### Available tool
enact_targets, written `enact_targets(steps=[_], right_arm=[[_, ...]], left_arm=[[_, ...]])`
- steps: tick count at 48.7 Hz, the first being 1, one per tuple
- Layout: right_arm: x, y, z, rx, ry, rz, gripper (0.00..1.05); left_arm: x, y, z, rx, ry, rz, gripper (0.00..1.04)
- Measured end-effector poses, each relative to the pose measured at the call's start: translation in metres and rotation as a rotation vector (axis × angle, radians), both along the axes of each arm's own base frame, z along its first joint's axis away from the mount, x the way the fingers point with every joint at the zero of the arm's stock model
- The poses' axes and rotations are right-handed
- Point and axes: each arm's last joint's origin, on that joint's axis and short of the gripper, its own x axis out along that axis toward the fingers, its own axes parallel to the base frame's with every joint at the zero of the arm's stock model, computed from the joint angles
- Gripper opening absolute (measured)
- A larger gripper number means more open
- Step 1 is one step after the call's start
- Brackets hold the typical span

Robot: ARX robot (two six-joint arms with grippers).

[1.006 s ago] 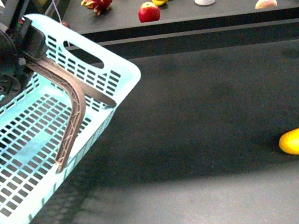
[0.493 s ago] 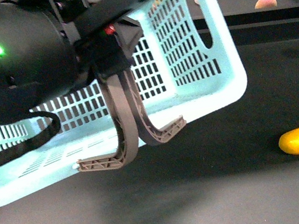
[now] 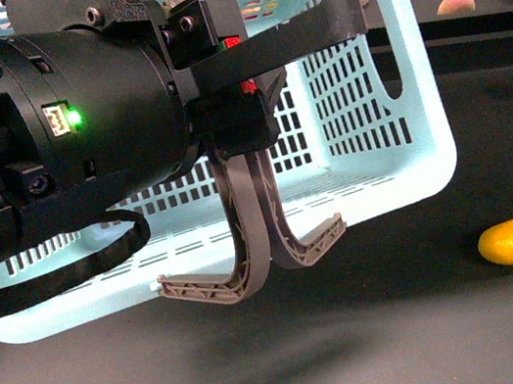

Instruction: Pick mango with right arm and hold basket with left

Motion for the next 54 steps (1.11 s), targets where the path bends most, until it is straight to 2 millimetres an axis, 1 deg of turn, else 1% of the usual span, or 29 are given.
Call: enact_targets(steps=[6, 7, 10, 12, 14, 17, 21, 24, 27, 28, 29, 32, 34, 35, 38, 39, 44, 47, 54], right_arm=[[0.000, 0.000, 0.000, 0.000, 0.000, 0.000, 0.96], [0.000, 0.000, 0.000, 0.009, 0.005, -0.023, 0.96], [0.004, -0.002, 0.000, 0.065, 0.032, -0.224, 0.96], [0.009, -0.008, -0.002, 0.105, 0.055, -0.393, 0.96], [0.016, -0.015, -0.004, 0.120, 0.076, -0.470, 0.96], [0.024, -0.024, -0.006, 0.122, 0.096, -0.502, 0.96], [0.039, -0.033, -0.004, 0.125, 0.127, -0.481, 0.96], [0.052, -0.040, -0.003, 0.113, 0.147, -0.463, 0.96], [0.071, -0.050, -0.005, 0.097, 0.191, -0.431, 0.96], [0.081, -0.054, -0.010, 0.087, 0.233, -0.417, 0.96], [0.087, -0.057, -0.011, 0.074, 0.243, -0.400, 0.96], [0.111, -0.067, -0.027, 0.026, 0.342, -0.348, 0.96], [0.121, -0.072, -0.037, -0.001, 0.404, -0.320, 0.96], [0.129, -0.076, -0.046, -0.024, 0.449, -0.297, 0.96], [0.142, -0.084, -0.064, -0.067, 0.539, -0.250, 0.96], [0.148, -0.088, -0.073, -0.100, 0.586, -0.224, 0.96], [0.162, -0.100, -0.096, -0.196, 0.680, -0.190, 0.96], [0.171, -0.108, -0.112, -0.260, 0.756, -0.129, 0.96], [0.182, -0.119, -0.141, -0.366, 0.877, -0.022, 0.96]], left_arm=[[0.000, 0.001, 0.000, 0.003, -0.002, 0.006, 0.09], [0.000, 0.001, 0.000, 0.003, -0.002, 0.006, 0.09], [0.001, 0.000, 0.000, 0.004, -0.001, 0.005, 0.09], [0.001, 0.000, 0.000, 0.003, -0.001, 0.000, 0.09], [0.001, 0.000, 0.000, 0.003, -0.002, -0.002, 0.09], [0.001, 0.000, 0.000, 0.002, -0.002, -0.003, 0.09], [0.001, 0.000, 0.000, 0.002, -0.002, -0.005, 0.09], [0.001, 0.000, 0.000, 0.002, -0.002, -0.005, 0.09], [0.001, 0.000, 0.000, 0.002, -0.002, -0.003, 0.09], [0.001, 0.000, 0.000, 0.002, -0.002, -0.003, 0.09], [0.001, 0.000, 0.000, 0.003, -0.003, -0.002, 0.09], [0.001, 0.000, 0.000, 0.004, -0.002, 0.003, 0.09], [0.001, 0.000, 0.000, 0.004, -0.003, 0.005, 0.09], [0.001, 0.000, 0.000, 0.005, -0.003, 0.005, 0.09], [0.001, 0.000, 0.000, 0.004, -0.003, 0.005, 0.09], [0.001, 0.000, 0.000, 0.004, -0.003, 0.004, 0.09], [0.001, 0.000, 0.000, 0.003, -0.002, 0.001, 0.09], [0.001, 0.000, 0.000, 0.003, -0.002, -0.002, 0.09], [0.001, 0.000, 0.000, 0.002, -0.002, -0.003, 0.09]])
